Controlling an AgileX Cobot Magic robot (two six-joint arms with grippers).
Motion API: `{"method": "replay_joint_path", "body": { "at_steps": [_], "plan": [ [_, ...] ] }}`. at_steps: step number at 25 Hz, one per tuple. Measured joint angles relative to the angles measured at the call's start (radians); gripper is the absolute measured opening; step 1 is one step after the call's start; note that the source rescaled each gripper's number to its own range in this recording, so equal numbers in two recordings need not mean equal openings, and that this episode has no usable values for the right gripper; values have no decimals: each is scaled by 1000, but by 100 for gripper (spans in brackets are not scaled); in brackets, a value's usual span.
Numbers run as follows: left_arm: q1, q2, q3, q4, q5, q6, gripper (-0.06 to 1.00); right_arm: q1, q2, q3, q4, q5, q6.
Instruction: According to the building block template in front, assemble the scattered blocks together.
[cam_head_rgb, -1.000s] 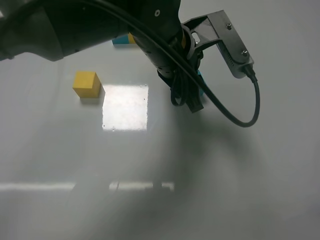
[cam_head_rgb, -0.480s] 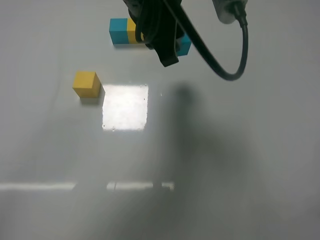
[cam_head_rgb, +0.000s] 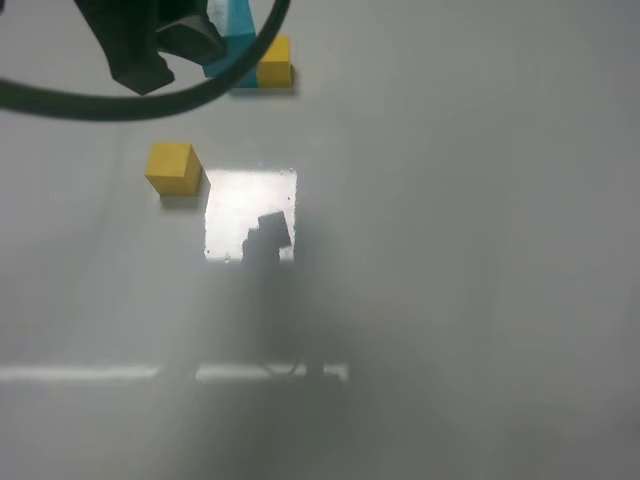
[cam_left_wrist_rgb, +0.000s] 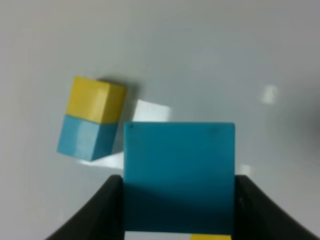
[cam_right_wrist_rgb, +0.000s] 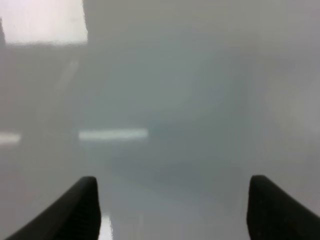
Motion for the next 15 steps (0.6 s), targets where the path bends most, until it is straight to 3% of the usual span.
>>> {"method": "replay_joint_path", "body": {
  "at_steps": [6,12,15],
  "plan": [
    [165,-233,250,-20,1,26,2,0,0,0,0,0,0],
    [360,-357,387,-137,4,167,2,0,0,0,0,0,0],
    [441,-361,413,-159,3,260,2,0,0,0,0,0,0]
  ]
}}
